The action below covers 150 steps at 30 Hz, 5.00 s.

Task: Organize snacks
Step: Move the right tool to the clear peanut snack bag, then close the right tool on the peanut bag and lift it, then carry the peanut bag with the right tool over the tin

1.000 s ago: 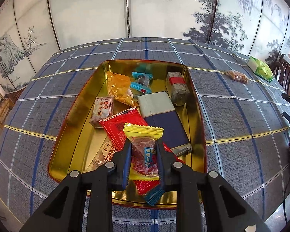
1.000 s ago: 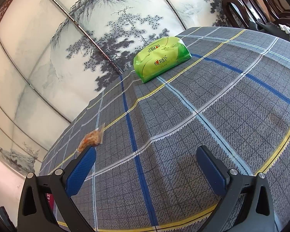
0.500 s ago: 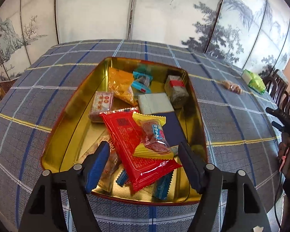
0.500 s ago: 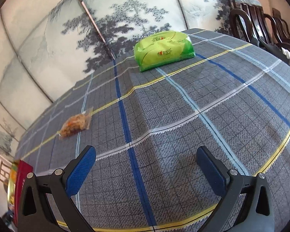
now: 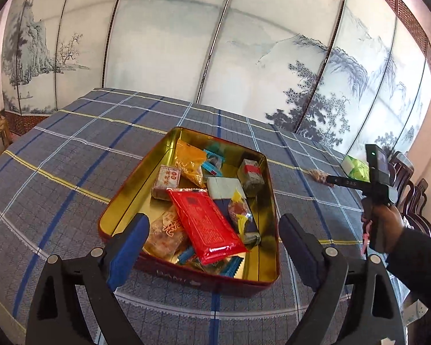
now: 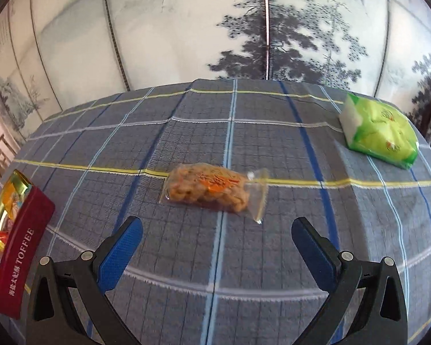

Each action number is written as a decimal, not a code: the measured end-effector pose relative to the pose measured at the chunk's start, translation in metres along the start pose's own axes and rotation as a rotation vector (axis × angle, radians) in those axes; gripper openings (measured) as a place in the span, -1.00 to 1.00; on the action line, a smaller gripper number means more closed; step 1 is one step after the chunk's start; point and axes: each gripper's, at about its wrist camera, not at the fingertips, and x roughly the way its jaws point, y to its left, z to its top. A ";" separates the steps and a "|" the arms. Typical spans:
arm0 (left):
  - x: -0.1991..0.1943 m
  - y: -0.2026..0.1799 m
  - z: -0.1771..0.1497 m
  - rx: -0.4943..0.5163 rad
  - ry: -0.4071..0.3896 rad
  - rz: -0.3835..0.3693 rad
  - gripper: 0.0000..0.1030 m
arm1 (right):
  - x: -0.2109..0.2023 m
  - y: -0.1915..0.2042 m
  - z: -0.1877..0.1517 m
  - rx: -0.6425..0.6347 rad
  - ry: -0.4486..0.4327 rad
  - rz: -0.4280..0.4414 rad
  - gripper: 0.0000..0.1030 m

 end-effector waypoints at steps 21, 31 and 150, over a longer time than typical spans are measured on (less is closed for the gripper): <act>-0.017 -0.014 -0.044 -0.021 0.040 -0.019 0.73 | 0.019 0.041 0.019 -0.215 -0.029 -0.080 -0.49; -0.034 -0.033 -0.066 0.037 0.067 -0.032 0.73 | -0.015 0.035 0.001 -0.282 0.012 0.053 -0.43; -0.048 0.013 -0.114 -0.117 0.150 0.100 0.73 | -0.068 0.261 -0.011 -0.275 -0.139 0.052 -0.23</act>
